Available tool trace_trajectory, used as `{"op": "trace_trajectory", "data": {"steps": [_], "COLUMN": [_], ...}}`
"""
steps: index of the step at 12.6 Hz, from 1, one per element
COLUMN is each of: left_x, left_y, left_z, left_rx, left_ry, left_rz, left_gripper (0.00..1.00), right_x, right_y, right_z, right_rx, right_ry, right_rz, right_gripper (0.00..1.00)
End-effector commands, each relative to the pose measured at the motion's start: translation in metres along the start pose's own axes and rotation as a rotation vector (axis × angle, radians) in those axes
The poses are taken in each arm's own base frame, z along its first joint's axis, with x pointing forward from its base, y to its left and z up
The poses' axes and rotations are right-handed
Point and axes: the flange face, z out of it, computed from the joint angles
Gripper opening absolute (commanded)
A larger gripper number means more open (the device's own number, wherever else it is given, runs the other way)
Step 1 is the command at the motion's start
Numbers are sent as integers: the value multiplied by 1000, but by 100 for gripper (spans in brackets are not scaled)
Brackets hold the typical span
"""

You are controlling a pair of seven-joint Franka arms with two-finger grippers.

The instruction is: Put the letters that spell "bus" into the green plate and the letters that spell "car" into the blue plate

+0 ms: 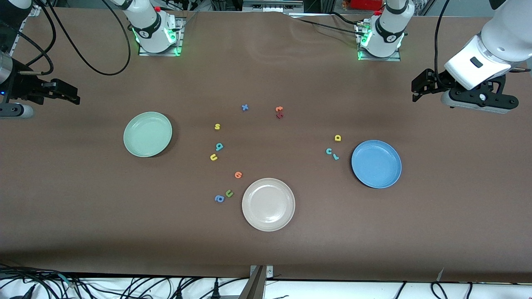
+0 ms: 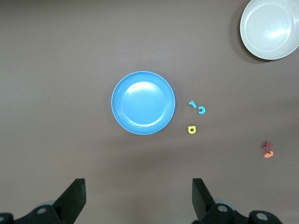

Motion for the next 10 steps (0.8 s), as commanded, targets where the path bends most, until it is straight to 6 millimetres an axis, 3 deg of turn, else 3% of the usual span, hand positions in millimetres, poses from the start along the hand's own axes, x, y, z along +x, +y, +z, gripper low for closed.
{"op": "trace_trajectory", "data": {"steps": [1, 10], "left_x": [-4, -4], "left_y": [-1, -1], "left_z": [-7, -7], "left_rx": [30, 30], "left_ry": [1, 1], "left_rz": [6, 6], "left_gripper": [100, 100], "right_x": [-3, -5], "right_y": [-6, -8], "right_z": [-2, -1], "right_rx": [3, 4], "right_ry": [3, -5], "right_rz": [8, 5], "right_gripper": [99, 99]}}
